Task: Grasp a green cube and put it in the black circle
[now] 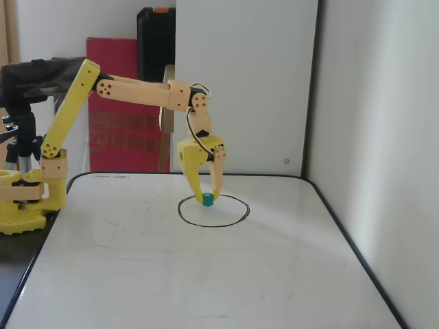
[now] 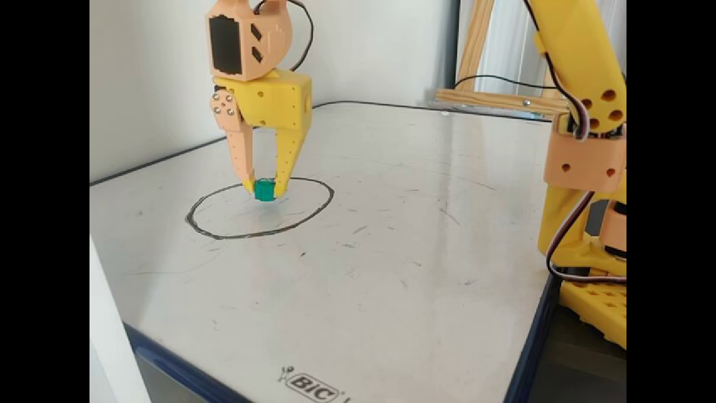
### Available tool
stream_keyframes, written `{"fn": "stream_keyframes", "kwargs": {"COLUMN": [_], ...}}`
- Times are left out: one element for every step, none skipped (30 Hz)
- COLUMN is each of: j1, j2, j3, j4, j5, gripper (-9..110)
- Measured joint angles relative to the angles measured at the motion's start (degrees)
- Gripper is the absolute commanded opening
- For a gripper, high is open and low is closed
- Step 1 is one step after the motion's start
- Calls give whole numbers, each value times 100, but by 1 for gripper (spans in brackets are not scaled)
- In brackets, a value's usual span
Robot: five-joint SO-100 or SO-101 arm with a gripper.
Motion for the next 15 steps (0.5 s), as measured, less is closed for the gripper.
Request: {"fn": "stream_keyframes", "kwargs": {"j1": [0,0,0,0,9,35,70,114,158,211,272,343,431,527,650], "j2": [0,0,0,0,0,18,88,246,527,888,1274,1740,2250,2830,3419], "j3": [0,-9,-9,-9,-9,-9,-9,44,114,193,308,527,765,1020,1310], "j4": [0,0,0,0,0,0,18,88,246,334,431,589,642,606,677], "j5": [0,0,0,0,0,9,44,70,105,123,123,132,211,334,492], "gripper": [14,14,14,14,14,14,13,11,8,6,5,4,2,1,0]}}
